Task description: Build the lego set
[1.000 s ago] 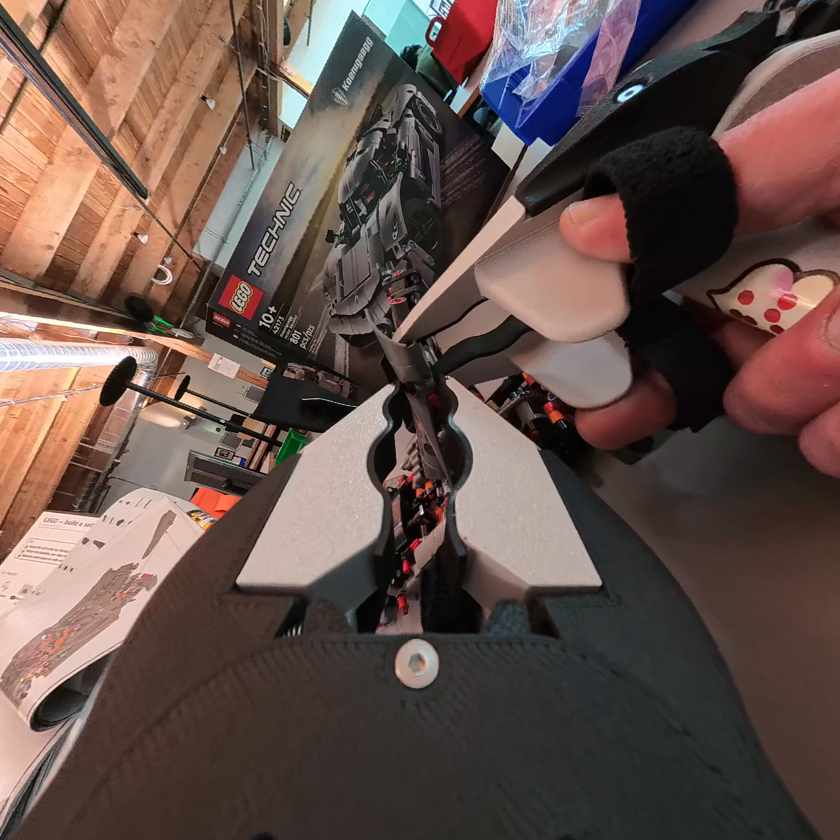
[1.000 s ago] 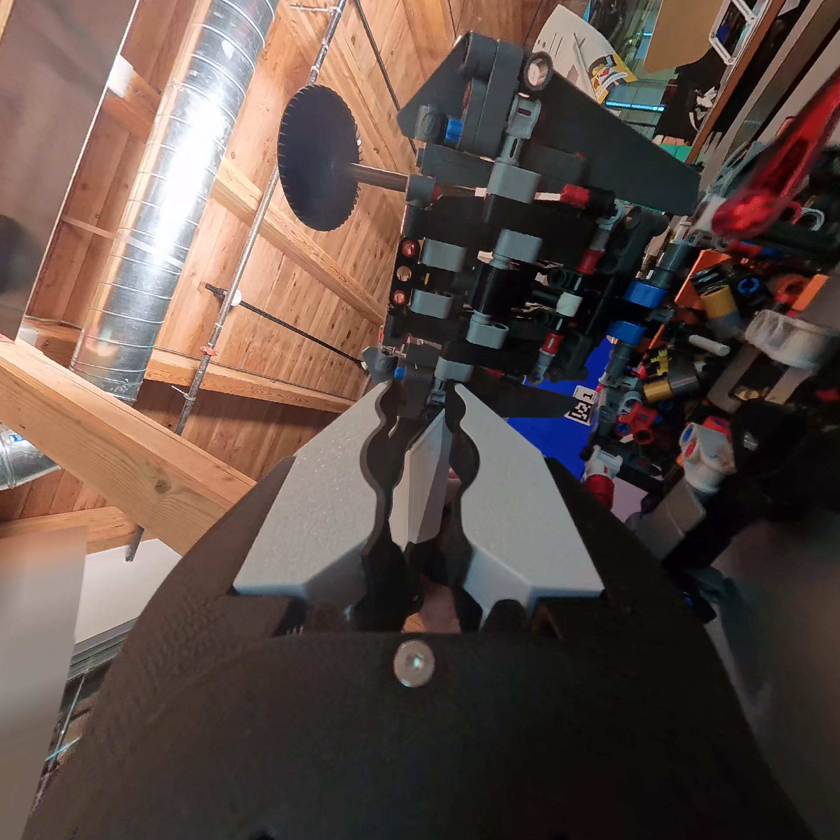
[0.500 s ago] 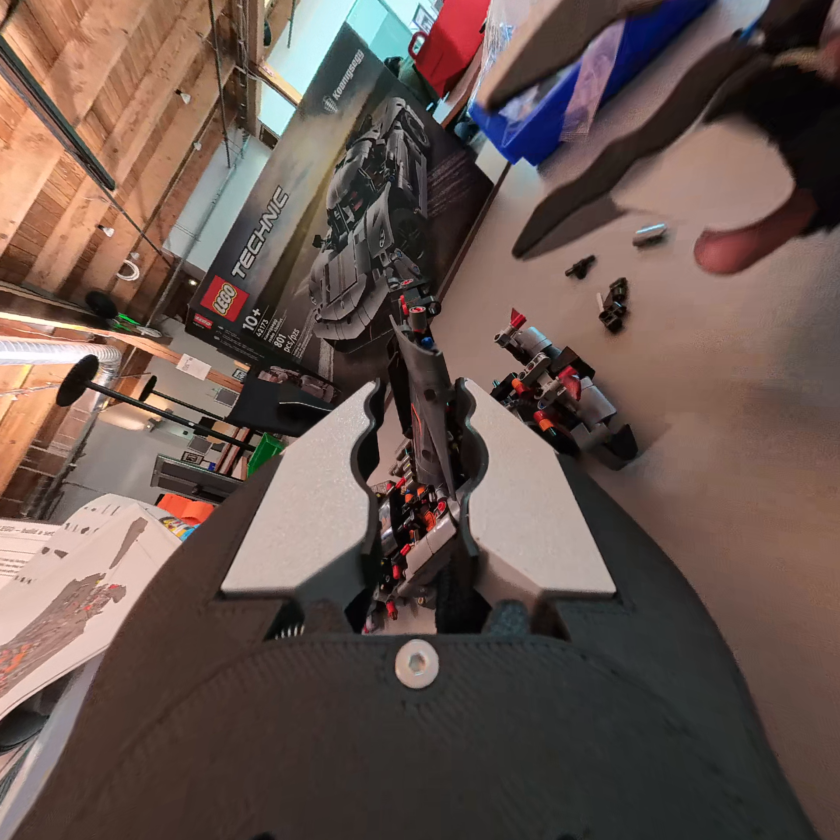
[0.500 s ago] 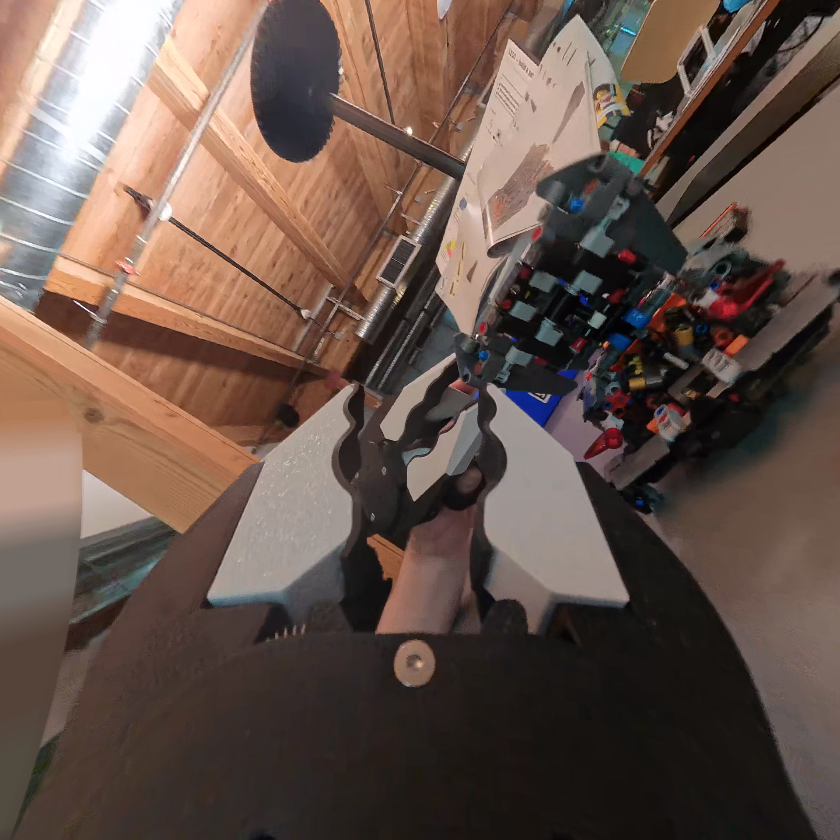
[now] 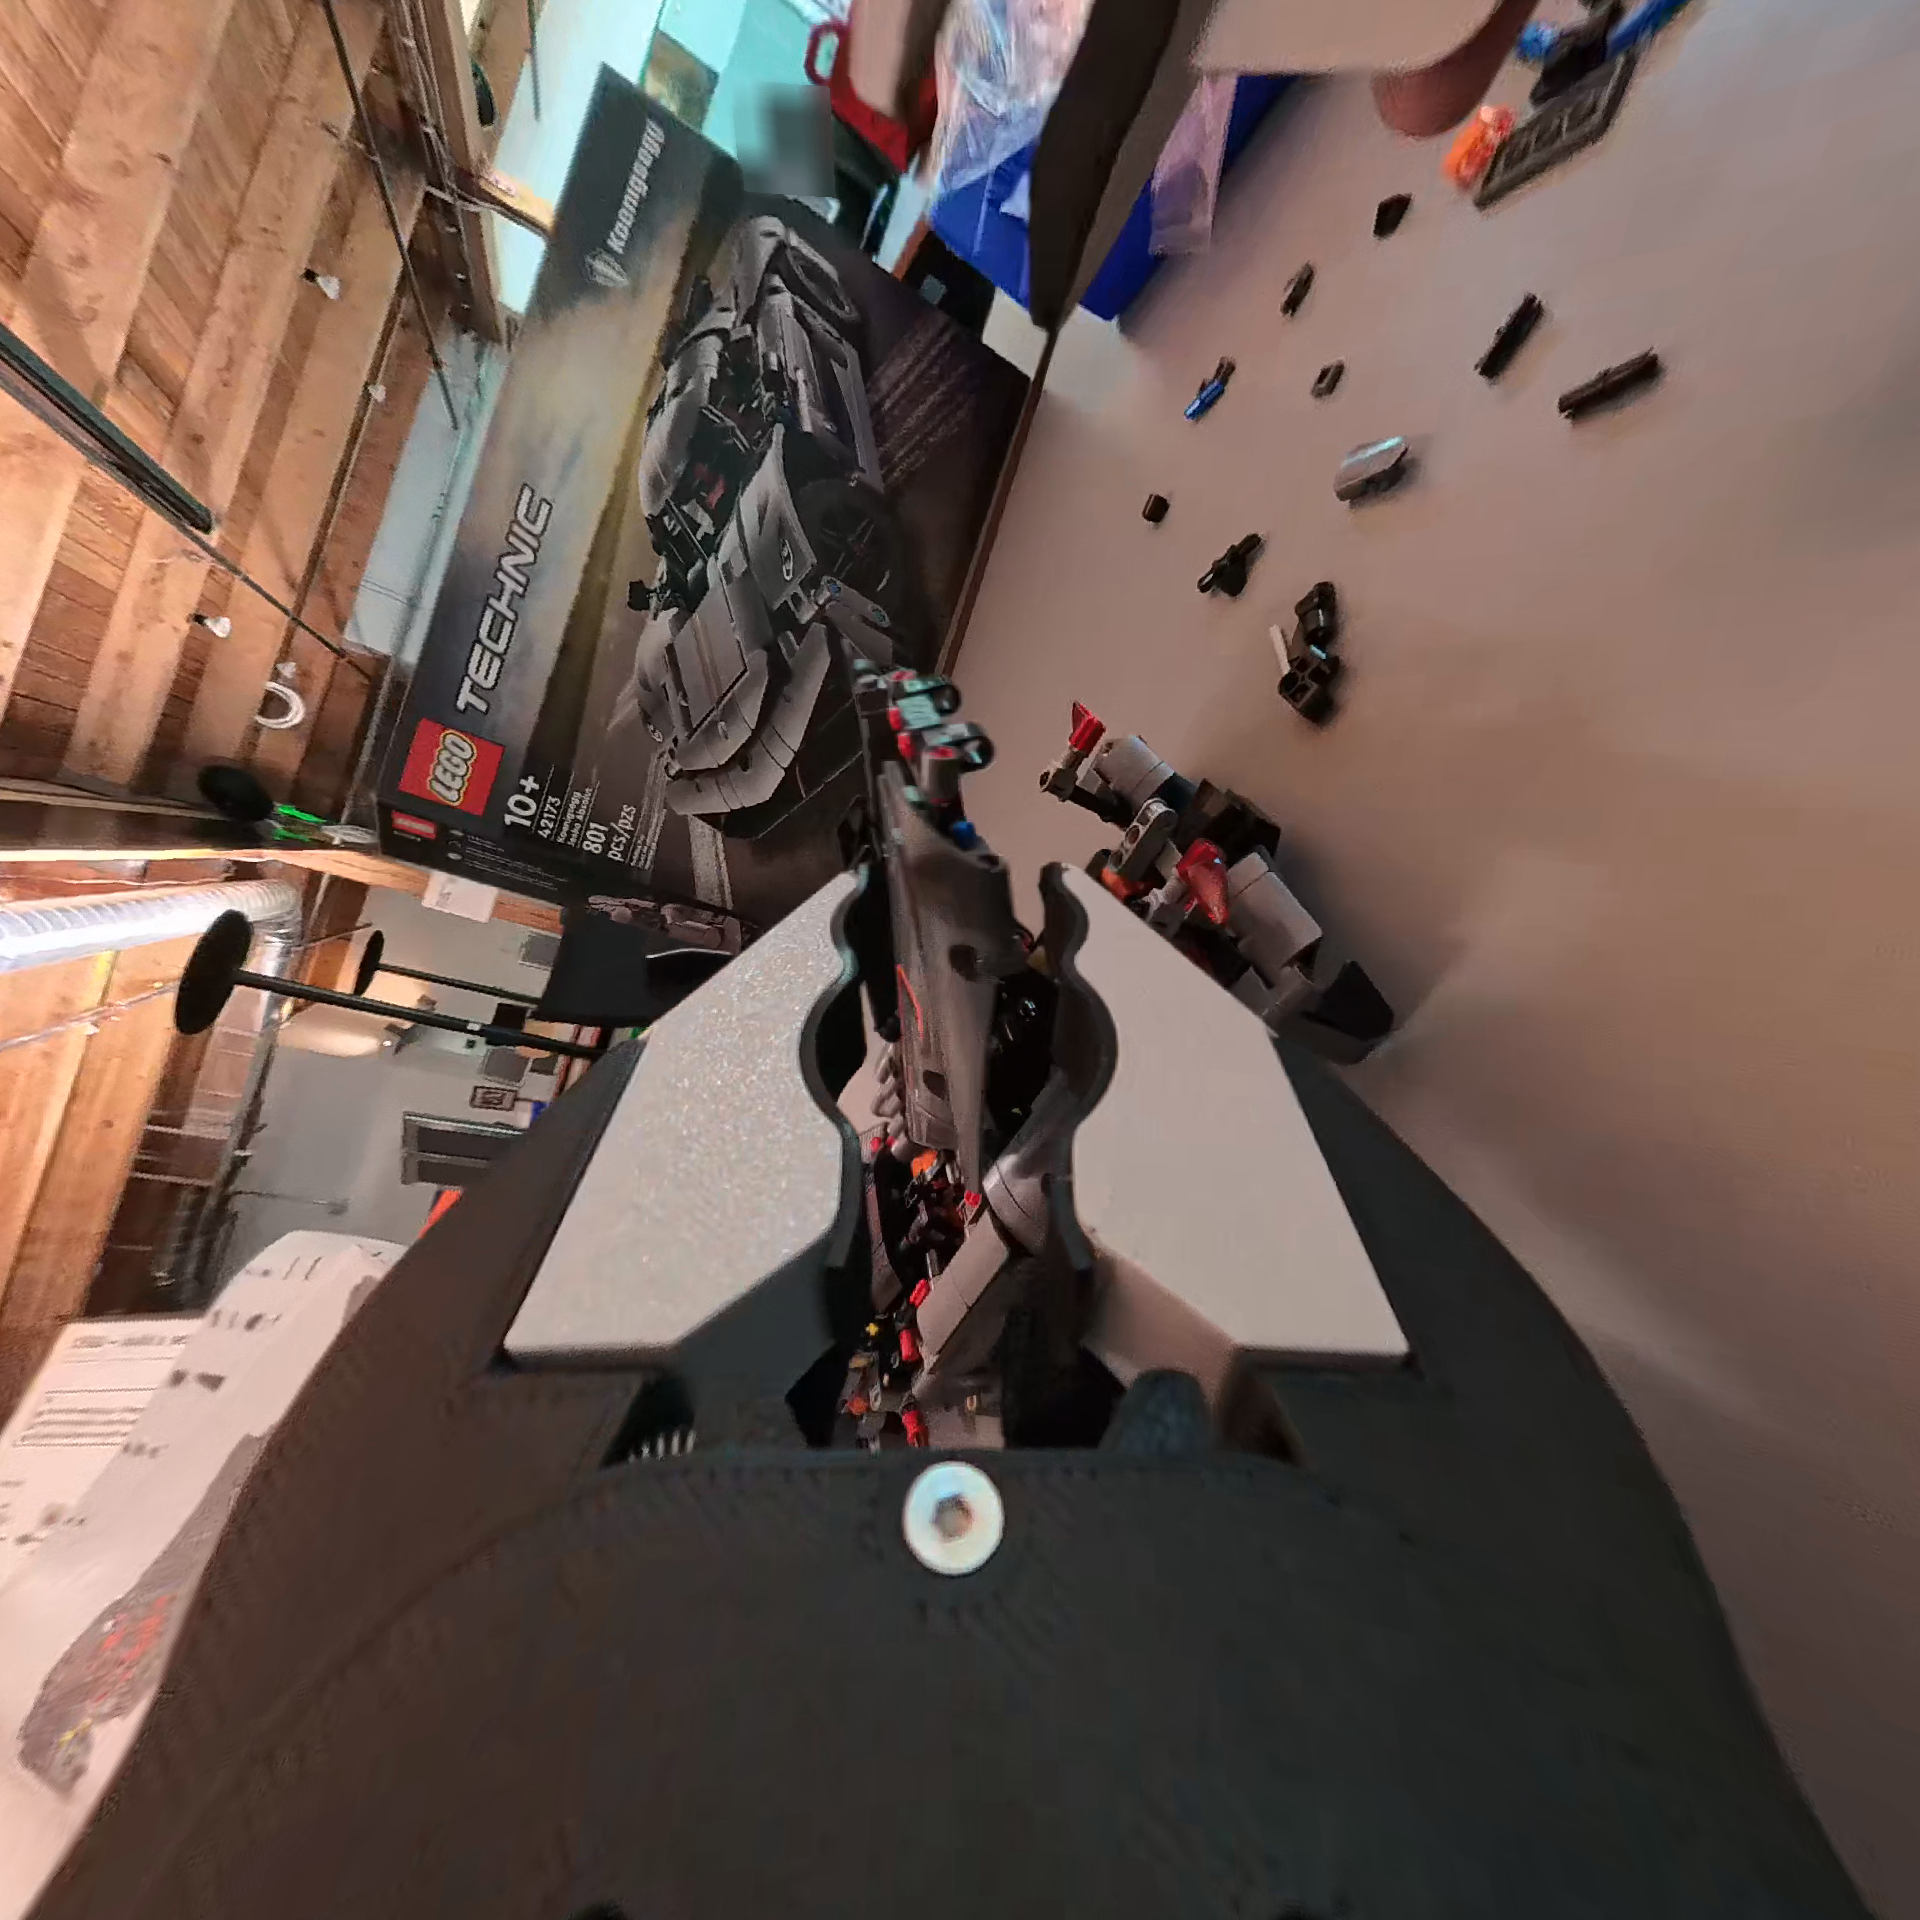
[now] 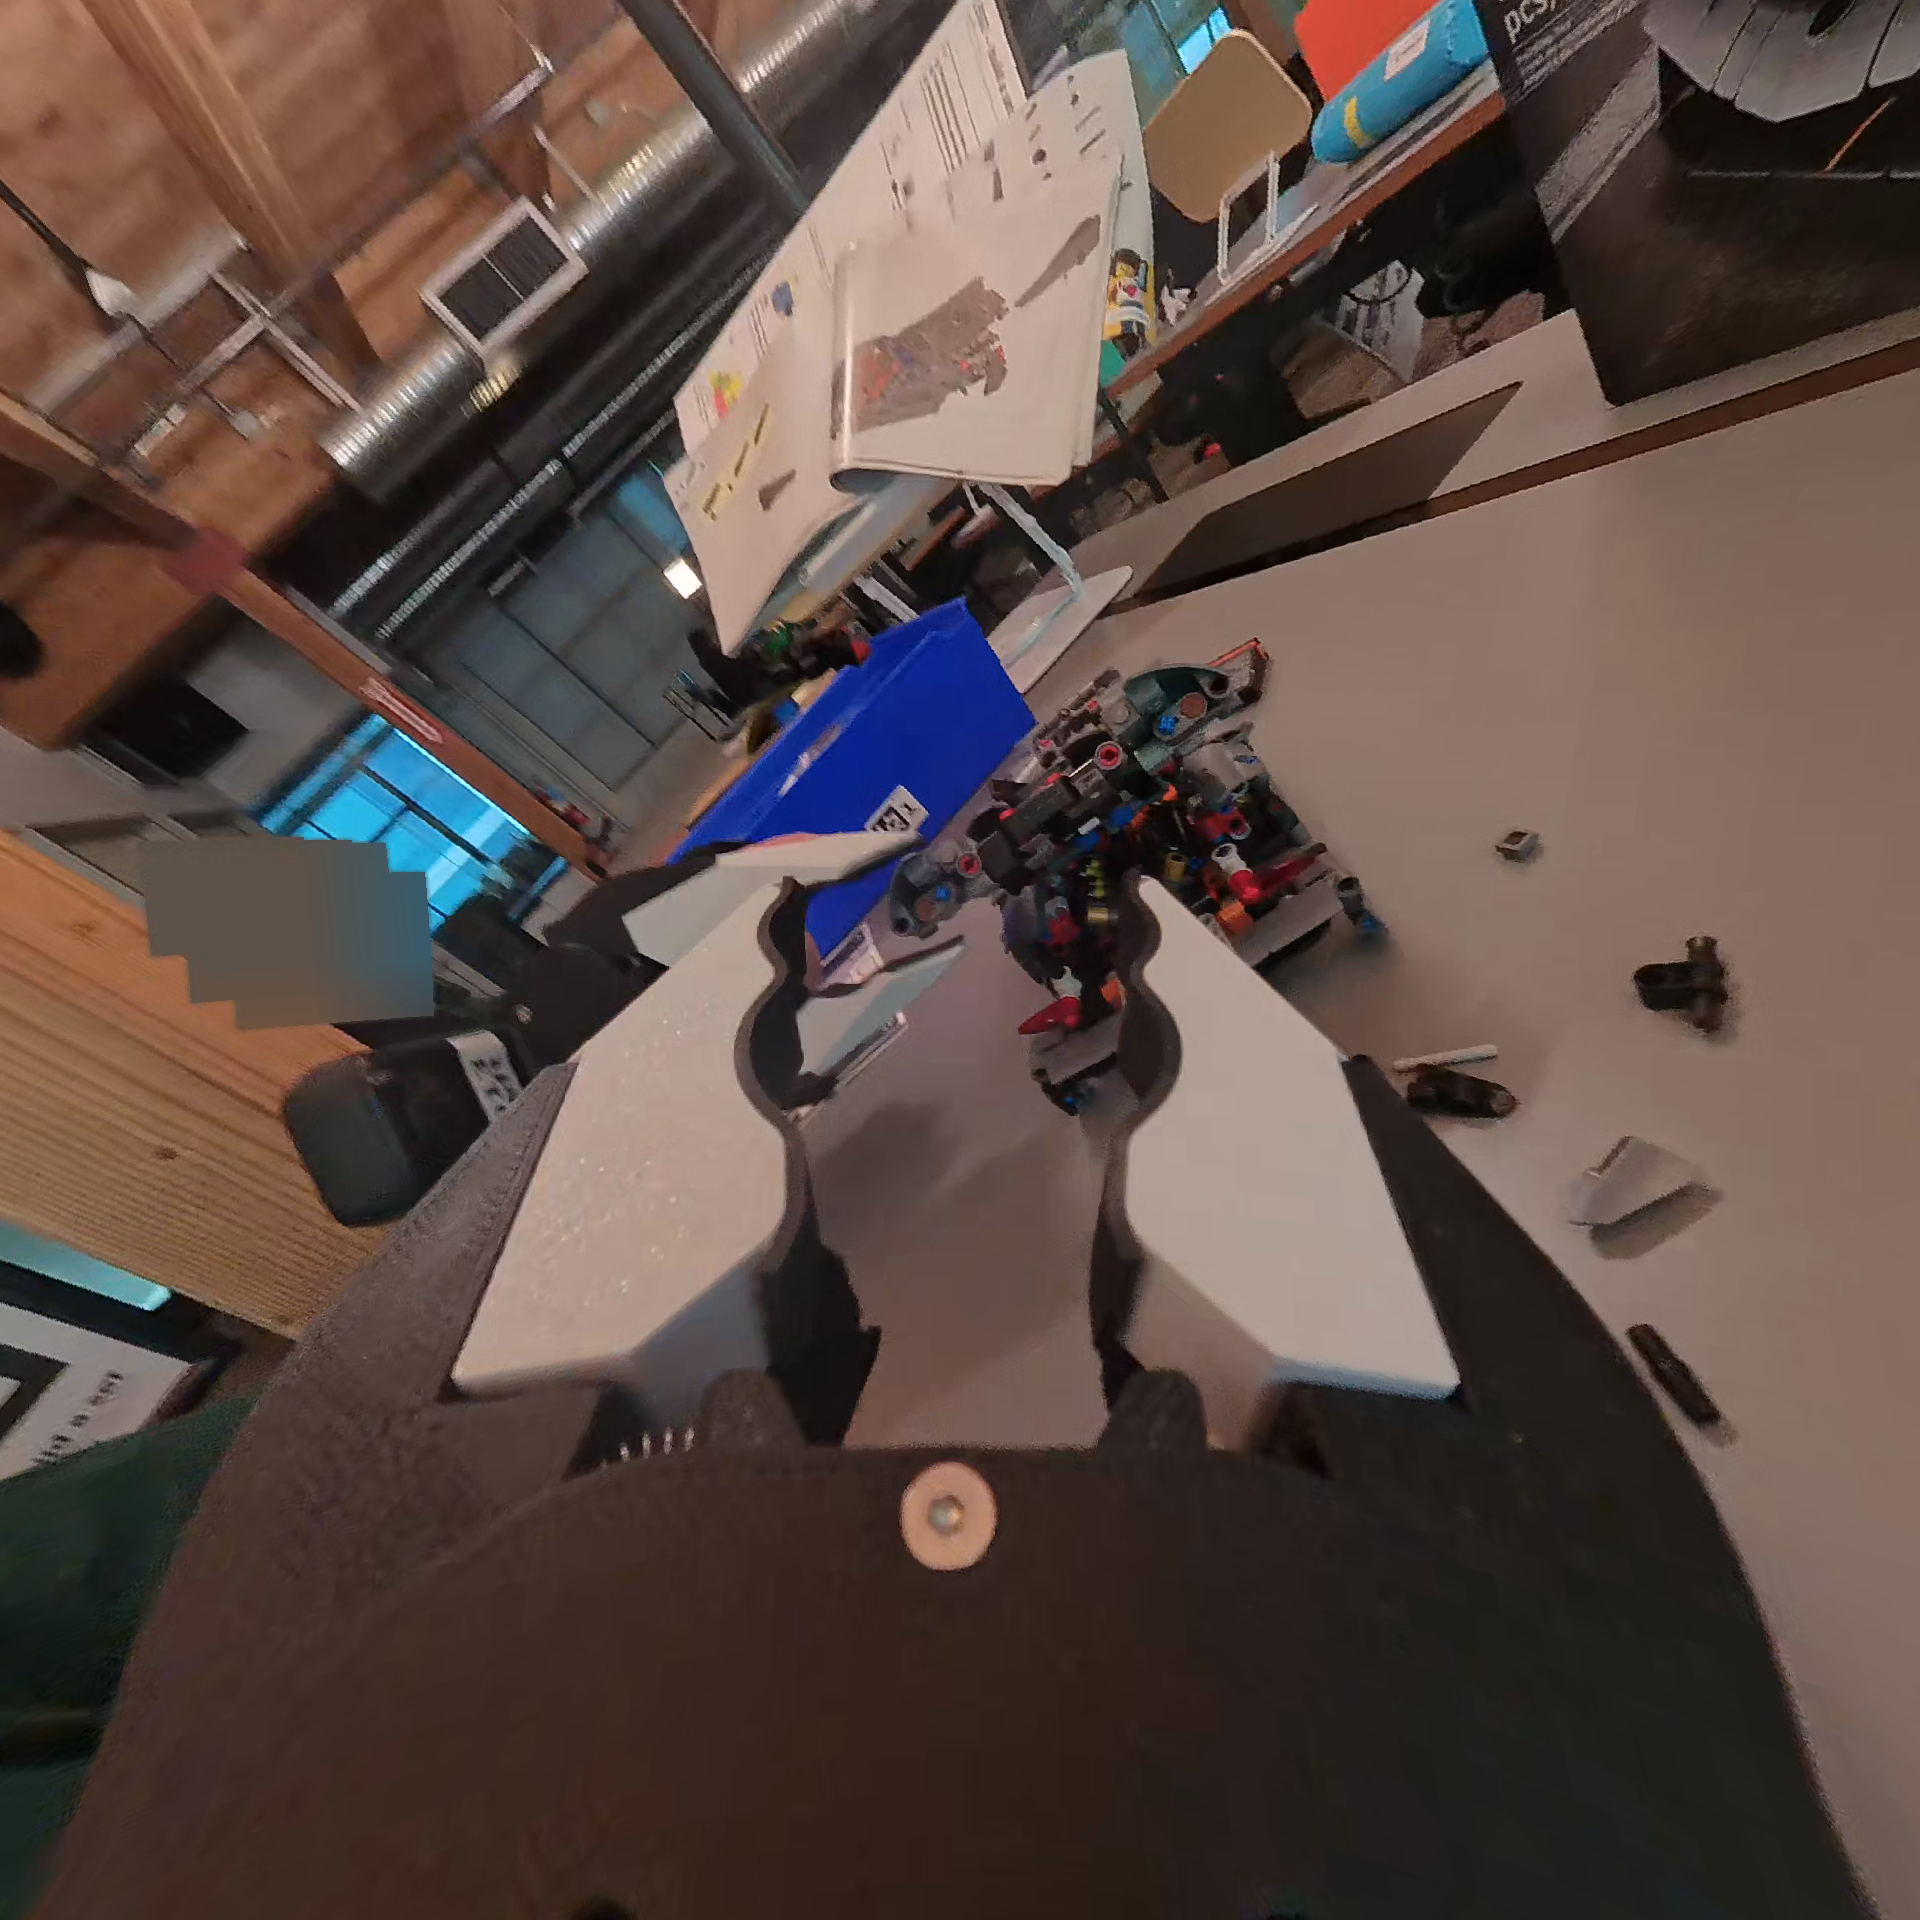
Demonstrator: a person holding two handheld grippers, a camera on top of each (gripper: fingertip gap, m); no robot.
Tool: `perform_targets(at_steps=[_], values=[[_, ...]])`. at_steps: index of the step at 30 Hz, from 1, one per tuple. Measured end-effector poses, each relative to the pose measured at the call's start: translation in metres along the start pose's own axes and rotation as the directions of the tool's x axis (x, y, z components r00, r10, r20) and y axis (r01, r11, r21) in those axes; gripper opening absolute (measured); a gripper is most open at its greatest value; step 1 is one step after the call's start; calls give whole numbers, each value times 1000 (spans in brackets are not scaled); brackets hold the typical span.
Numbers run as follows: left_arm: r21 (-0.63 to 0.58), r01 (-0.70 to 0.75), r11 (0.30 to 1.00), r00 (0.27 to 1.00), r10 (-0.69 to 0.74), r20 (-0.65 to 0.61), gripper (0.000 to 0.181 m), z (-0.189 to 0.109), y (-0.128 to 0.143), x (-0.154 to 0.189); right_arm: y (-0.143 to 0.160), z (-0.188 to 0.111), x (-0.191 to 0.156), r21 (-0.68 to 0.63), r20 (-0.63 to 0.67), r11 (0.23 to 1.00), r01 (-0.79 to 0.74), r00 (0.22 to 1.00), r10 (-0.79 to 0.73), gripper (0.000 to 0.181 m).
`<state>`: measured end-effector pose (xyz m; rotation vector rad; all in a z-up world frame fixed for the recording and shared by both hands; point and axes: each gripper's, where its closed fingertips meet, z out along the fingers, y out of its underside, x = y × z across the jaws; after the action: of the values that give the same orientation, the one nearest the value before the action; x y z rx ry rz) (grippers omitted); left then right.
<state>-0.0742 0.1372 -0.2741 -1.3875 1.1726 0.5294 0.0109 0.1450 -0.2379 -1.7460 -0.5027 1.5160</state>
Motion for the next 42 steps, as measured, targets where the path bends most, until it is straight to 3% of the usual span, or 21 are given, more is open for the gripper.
perform_targets(at_steps=[5,12,17,22,25,28,35,38,42], values=[[5,92,996,995,-92,-25,51,-19,9,-27,12,9,9,-140,-68,984,114,990,-125,66],[-57,324,944,943,-327,-54,52,-42,57,-73,22,39,24,-266,-77,950,165,978,-192,76],[-211,455,865,882,-470,-29,57,-15,113,-83,37,56,34,-349,-86,916,199,966,-243,84],[-366,600,712,762,-648,-10,69,27,162,-70,56,60,51,-442,-108,868,228,947,-303,91],[-466,595,655,761,-646,64,81,47,193,-65,64,64,65,-515,-105,811,276,919,-380,93],[-456,612,646,757,-645,102,80,60,203,-77,70,71,73,-559,-60,764,322,903,-425,98],[-434,712,552,618,-786,14,85,65,203,-66,70,70,74,-504,-15,789,352,910,-415,97],[-413,768,490,545,-839,17,88,66,207,-63,65,62,70,-464,-34,809,362,905,-424,97],[-415,826,382,427,-904,17,87,64,214,-60,69,62,66,-503,-37,760,412,868,-495,98]])
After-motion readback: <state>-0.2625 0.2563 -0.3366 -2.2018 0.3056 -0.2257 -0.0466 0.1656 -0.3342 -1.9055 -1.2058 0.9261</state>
